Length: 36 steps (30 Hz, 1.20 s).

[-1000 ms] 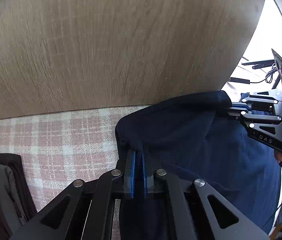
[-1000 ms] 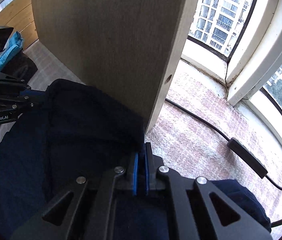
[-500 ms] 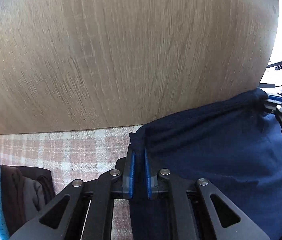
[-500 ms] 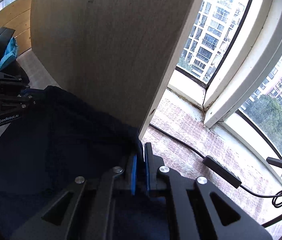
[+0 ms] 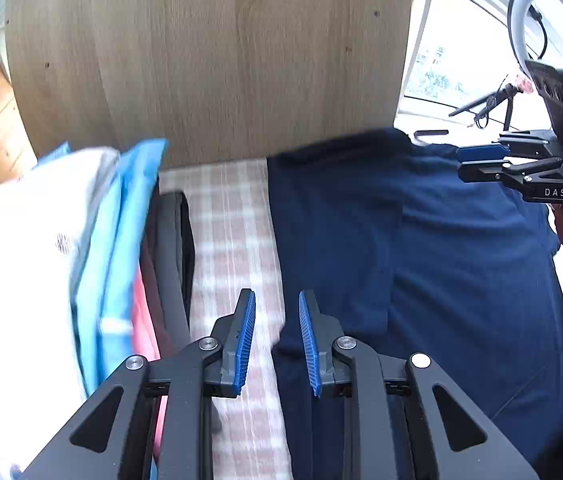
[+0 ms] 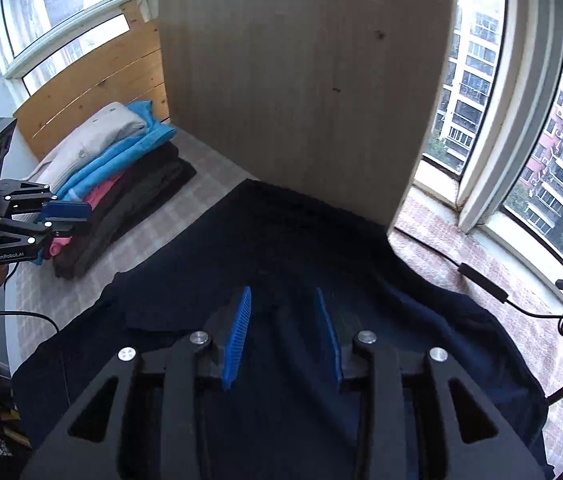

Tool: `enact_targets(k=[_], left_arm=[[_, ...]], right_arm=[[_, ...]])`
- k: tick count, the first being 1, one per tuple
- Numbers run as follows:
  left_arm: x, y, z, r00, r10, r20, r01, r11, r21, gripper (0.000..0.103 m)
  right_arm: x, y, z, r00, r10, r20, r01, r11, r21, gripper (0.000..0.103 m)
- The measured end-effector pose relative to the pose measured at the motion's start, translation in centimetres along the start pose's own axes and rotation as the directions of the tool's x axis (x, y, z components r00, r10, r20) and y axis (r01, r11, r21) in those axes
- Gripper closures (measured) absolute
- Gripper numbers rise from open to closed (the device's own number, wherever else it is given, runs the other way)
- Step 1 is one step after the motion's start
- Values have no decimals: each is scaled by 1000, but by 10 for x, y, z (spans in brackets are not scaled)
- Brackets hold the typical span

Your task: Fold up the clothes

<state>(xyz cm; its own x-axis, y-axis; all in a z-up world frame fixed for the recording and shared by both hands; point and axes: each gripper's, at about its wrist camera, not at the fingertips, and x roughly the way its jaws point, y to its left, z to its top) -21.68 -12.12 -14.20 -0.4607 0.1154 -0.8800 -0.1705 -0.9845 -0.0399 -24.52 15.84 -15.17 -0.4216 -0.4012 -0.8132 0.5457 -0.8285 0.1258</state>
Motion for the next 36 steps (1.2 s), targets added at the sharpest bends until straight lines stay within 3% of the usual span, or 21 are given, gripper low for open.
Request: enact_targets(k=[4, 9, 13, 19, 21, 23, 26, 28, 30, 36], left_arm=[[16, -8, -38, 998, -15, -60, 14, 1000, -16, 81], [37, -14, -54, 996, -25, -85, 22, 999, -35, 81], [47, -9, -54, 989, 116, -92, -120, 992, -41, 80], [39, -15, -60, 980, 187, -73, -188, 982, -3, 79], [29, -9, -62, 990, 121, -72, -125, 991, -50, 80], [9, -2, -66, 997, 56, -50, -61, 993, -104, 80], [-40, 1, -84, 999, 41, 1, -41, 992, -123, 80], [-76, 6, -105, 999, 40, 25, -36, 988, -149, 80], [-112, 12, -134, 997, 64, 36, -56, 981, -183, 80], [-198, 23, -253, 986, 164, -14, -160, 932, -324, 79]], right_arm=[[59, 58, -9, 993, 82, -82, -91, 990, -110, 70], [97, 85, -10, 985, 78, -152, -103, 981, -166, 70], [113, 75, -8, 977, 84, -198, -112, 985, -134, 70], [127, 78, 7, 982, 75, -173, -98, 987, -128, 70], [123, 87, 11, 983, 82, -165, -109, 980, -165, 66], [133, 98, 12, 975, 69, -211, -111, 974, -195, 61], [141, 107, 12, 967, 70, -246, -125, 969, -214, 58], [129, 101, 16, 961, 135, -241, -172, 975, -142, 58], [99, 94, 21, 963, 202, -180, -216, 974, -67, 58], [-23, 70, 18, 976, 216, 14, -216, 976, 7, 58]])
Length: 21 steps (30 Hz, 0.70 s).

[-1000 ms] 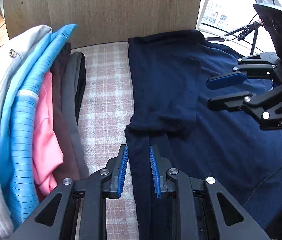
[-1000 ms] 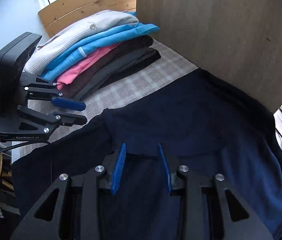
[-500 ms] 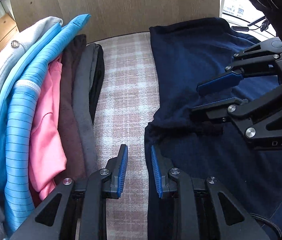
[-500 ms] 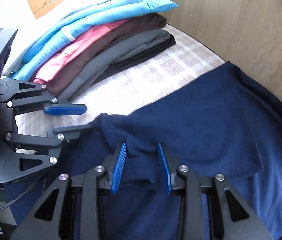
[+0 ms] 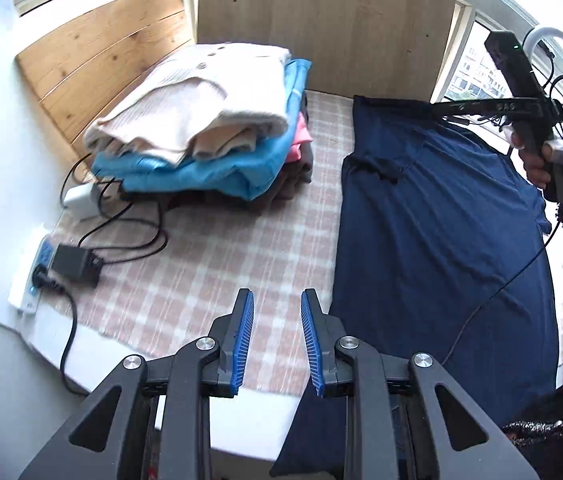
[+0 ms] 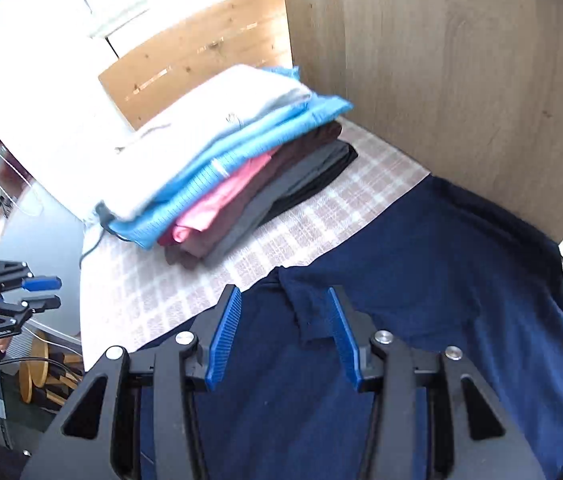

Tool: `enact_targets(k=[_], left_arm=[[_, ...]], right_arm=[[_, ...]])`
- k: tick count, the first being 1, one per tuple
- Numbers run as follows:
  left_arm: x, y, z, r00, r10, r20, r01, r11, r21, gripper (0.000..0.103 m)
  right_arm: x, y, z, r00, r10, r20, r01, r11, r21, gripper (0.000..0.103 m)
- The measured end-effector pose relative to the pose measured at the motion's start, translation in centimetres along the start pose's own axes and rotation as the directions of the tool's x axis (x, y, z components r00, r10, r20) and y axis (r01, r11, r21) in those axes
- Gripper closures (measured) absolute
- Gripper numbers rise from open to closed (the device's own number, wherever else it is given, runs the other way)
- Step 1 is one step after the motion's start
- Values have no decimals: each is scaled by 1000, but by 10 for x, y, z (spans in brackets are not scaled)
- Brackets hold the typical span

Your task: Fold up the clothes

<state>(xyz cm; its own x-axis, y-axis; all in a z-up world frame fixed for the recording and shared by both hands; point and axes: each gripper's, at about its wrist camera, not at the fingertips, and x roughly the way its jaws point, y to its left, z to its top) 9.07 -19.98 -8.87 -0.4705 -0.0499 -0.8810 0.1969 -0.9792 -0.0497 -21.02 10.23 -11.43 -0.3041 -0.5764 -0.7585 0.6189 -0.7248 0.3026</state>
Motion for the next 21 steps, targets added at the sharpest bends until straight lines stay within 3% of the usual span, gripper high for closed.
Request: enact_targets(k=[2, 5, 10, 13, 15, 18, 21], left_arm=[[-10, 14, -38, 1000, 11, -27, -13, 998, -68, 79], [-7, 13, -81, 997, -26, -70, 16, 991, -136, 79], [21, -19, -101, 985, -93, -147, 86, 995, -51, 79], [41, -32, -104, 978, -56, -203, 67, 997, 45, 72], [47, -33, -108, 973, -54, -224, 72, 995, 74, 72], [46, -19, -118, 970, -82, -228, 100, 993, 69, 70], [43, 2, -135, 967, -118, -227, 133, 990, 53, 67]], right_arm=[[-43, -1, -16, 998, -34, 44, 34, 999, 7, 58], [-92, -7, -67, 990, -116, 78, 112, 993, 47, 58], [-145, -31, -201, 969, -249, 1, 238, 930, 280, 58], [-156, -28, -286, 933, -348, -92, 357, 859, 367, 58], [-155, -20, -331, 928, -346, -138, 371, 825, 426, 58], [-144, 1, -373, 921, -336, -196, 389, 788, 477, 58], [-144, 28, -365, 924, -348, -159, 381, 793, 476, 58]])
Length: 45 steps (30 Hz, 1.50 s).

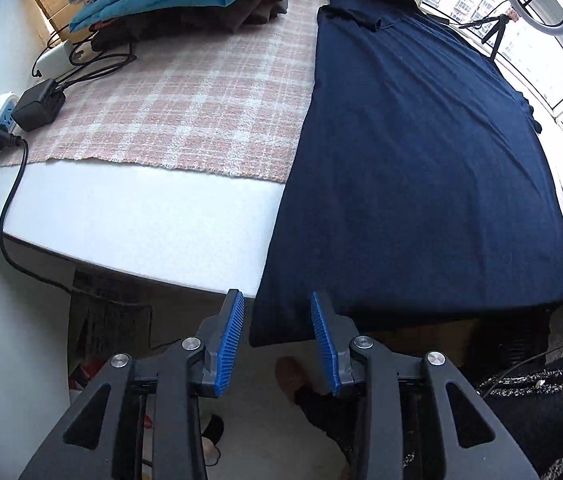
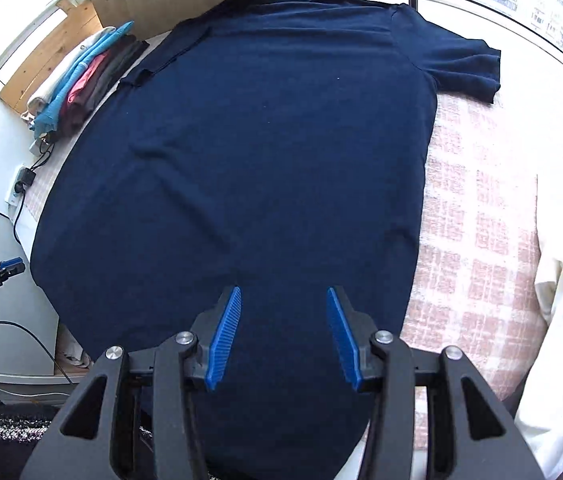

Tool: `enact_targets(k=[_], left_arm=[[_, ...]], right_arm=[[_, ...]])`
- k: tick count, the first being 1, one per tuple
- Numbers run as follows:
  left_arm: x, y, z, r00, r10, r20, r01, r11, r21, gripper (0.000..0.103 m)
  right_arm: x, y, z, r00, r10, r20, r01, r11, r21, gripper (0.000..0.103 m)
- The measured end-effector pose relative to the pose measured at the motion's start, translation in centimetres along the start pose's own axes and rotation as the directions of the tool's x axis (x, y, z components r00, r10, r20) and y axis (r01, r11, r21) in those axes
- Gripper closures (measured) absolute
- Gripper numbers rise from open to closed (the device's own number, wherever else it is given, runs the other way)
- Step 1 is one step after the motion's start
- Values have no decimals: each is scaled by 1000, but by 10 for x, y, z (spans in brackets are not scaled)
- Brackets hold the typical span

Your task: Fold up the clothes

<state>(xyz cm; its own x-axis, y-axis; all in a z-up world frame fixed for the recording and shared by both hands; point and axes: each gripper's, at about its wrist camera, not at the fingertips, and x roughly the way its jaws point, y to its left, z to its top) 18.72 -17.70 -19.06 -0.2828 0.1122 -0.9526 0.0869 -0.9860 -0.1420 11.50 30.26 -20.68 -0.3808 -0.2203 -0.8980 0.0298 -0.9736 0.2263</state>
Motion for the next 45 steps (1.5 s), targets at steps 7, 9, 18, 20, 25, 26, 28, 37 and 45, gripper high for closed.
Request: enact_targets(k=[7, 9, 18, 20, 25, 26, 28, 37, 45], left_arm=[[11, 30, -25, 991, -135, 27, 135, 991, -8, 66], [18, 33, -24, 985, -169, 30, 169, 986, 10, 66], [36, 31, -22, 951, -305, 42, 302, 951, 67, 92], [32, 30, -23, 948, -314, 52, 310, 948, 70, 101], [4, 32, -21, 939, -326, 111, 317, 944, 92, 101], [-1, 30, -20, 938, -325, 121, 315, 944, 98, 101], [-9, 27, -19, 937, -321, 134, 308, 945, 108, 101], [-21, 6, -16, 965, -240, 109, 228, 967, 112, 101], [-25, -2, -14, 964, -233, 126, 222, 971, 93, 101]], right_arm=[[-37, 94, 28, 990, 20, 139, -3, 992, -123, 58], [-40, 120, 30, 988, 28, 151, -4, 988, -155, 58], [-38, 210, 36, 986, 29, 167, 14, 967, -254, 58], [-38, 224, 49, 983, 36, 180, 13, 964, -266, 58], [-13, 246, 134, 978, 33, 205, 29, 956, -291, 56], [0, 248, 158, 978, 29, 205, 33, 956, -292, 55], [27, 253, 204, 978, 16, 206, 46, 955, -293, 55], [192, 258, 357, 995, -100, 11, 101, 988, -113, 55], [270, 259, 369, 971, -148, -187, 134, 987, -88, 54]])
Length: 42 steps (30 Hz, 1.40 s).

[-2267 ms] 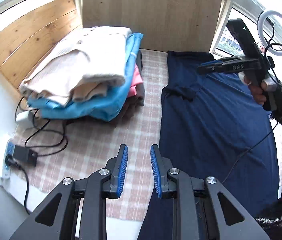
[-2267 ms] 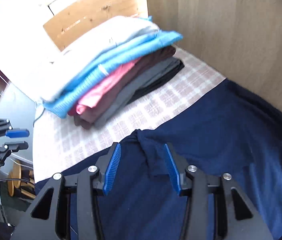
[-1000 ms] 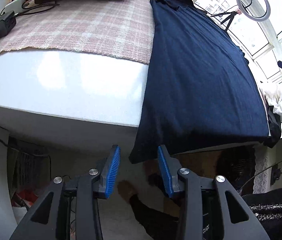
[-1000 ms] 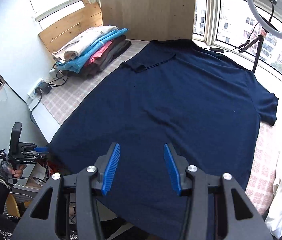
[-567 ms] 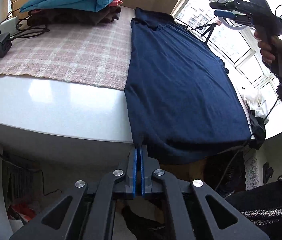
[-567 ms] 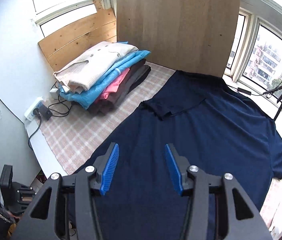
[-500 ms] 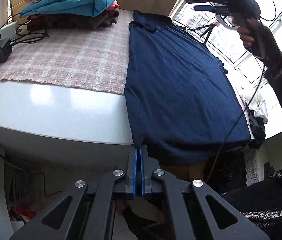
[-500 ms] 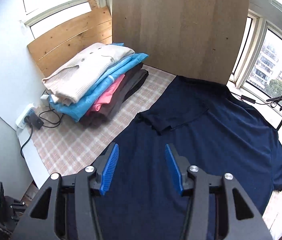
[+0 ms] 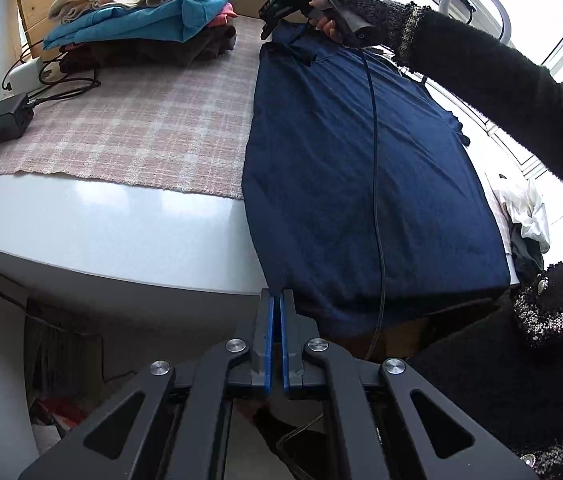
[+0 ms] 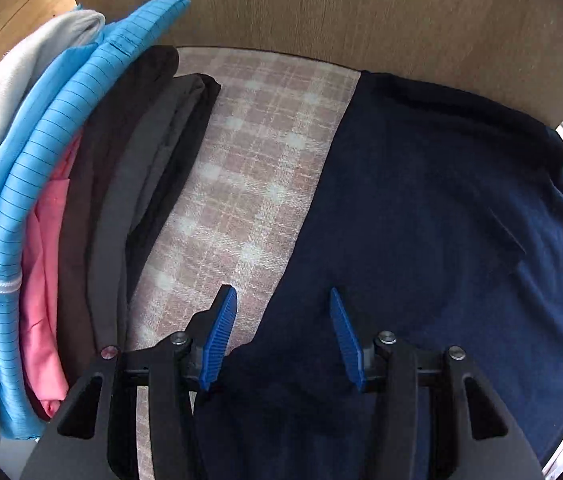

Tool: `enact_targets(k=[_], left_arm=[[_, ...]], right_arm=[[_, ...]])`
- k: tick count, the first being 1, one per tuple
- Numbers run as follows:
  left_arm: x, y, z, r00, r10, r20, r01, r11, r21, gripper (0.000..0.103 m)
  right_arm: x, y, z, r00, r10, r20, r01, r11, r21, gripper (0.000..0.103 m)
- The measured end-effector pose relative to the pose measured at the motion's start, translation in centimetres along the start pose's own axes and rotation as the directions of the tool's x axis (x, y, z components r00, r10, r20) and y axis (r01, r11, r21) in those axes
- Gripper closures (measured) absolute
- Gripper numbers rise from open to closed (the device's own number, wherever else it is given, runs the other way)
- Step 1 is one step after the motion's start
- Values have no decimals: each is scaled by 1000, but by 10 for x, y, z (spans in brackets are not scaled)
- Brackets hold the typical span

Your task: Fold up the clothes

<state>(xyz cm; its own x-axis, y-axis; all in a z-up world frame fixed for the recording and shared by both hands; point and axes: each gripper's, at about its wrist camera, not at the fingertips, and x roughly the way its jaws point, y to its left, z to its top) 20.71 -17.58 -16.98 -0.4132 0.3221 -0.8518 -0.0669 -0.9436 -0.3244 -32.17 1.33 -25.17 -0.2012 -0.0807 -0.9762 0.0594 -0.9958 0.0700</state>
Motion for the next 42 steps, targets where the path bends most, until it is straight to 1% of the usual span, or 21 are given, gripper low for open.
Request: enact_targets(k=[3, 6, 7, 9, 13, 17, 19, 21, 22, 23, 25, 26, 27, 29, 30, 31, 33, 35, 36, 40, 42], left_arm=[[-1, -11, 2, 1000, -13, 12, 12, 999, 48, 101], [-1, -24, 4, 999, -34, -2, 34, 995, 90, 101], [-2, -30, 5, 999, -39, -8, 40, 993, 107, 101], [-2, -42, 7, 998, -53, -22, 56, 988, 143, 101], [-3, -72, 10, 992, -106, -63, 118, 967, 226, 101], [4, -110, 12, 978, -174, -116, 203, 922, 330, 101], [15, -129, 8, 968, -195, -160, 242, 891, 383, 101], [33, -142, 4, 953, -204, -225, 282, 869, 407, 101], [43, -148, 0, 945, -197, -262, 295, 859, 418, 100], [52, -153, -2, 942, -172, -287, 287, 856, 431, 98], [64, -156, -6, 932, -138, -336, 281, 862, 422, 99], [64, -154, -7, 927, -139, -348, 285, 865, 412, 98], [60, -149, -7, 929, -143, -342, 283, 869, 405, 97], [45, -132, -5, 934, -164, -317, 280, 888, 365, 94], [37, -121, -4, 936, -176, -304, 278, 900, 335, 92], [28, -111, -4, 941, -175, -289, 266, 910, 317, 92], [10, -90, -8, 950, -162, -267, 240, 926, 291, 92], [-2, -78, -18, 950, -149, -276, 228, 931, 284, 92], [-4, -76, -24, 945, -150, -290, 235, 929, 285, 92], [-4, -77, -51, 918, -165, -361, 282, 911, 301, 89], [-1, -79, -61, 904, -174, -390, 312, 893, 325, 86]], right_arm=[[-2, 3, -6, 1000, -9, 9, 9, 998, -58, 56], [-7, -5, -13, 999, 7, 34, -5, 997, -75, 90], [-9, -14, -15, 998, 54, 39, -52, 997, -52, 95], [-18, -36, -21, 987, 147, 59, -148, 989, 6, 98], [-45, -76, -40, 964, 232, 129, -241, 969, 59, 99], [-77, -124, -57, 948, 246, 202, -272, 956, 111, 99], [-80, -150, -65, 946, 241, 216, -277, 948, 157, 99], [-75, -174, -73, 947, 230, 226, -277, 939, 205, 99], [-67, -184, -75, 953, 219, 210, -265, 937, 229, 98], [-59, -190, -76, 964, 195, 179, -236, 939, 250, 98], [-50, -198, -79, 983, 121, 135, -154, 949, 274, 97], [-50, -200, -81, 990, 69, 127, -102, 956, 275, 96], [-57, -202, -84, 989, 36, 143, -74, 960, 270, 96], [-78, -205, -94, 982, 59, 181, -107, 958, 266, 92], [-90, -207, -100, 976, 97, 195, -149, 951, 272, 89], [-104, -209, -109, 964, 156, 217, -214, 936, 279, 88], [-132, -210, -129, 927, 267, 263, -336, 902, 271, 87], [-159, -201, -151, 908, 310, 283, -379, 895, 236, 84], [-169, -193, -162, 904, 321, 282, -387, 896, 219, 81], [-203, -171, -220, 886, 368, 281, -419, 896, 149, 81], [-226, -169, -264, 870, 402, 286, -450, 884, 127, 81]])
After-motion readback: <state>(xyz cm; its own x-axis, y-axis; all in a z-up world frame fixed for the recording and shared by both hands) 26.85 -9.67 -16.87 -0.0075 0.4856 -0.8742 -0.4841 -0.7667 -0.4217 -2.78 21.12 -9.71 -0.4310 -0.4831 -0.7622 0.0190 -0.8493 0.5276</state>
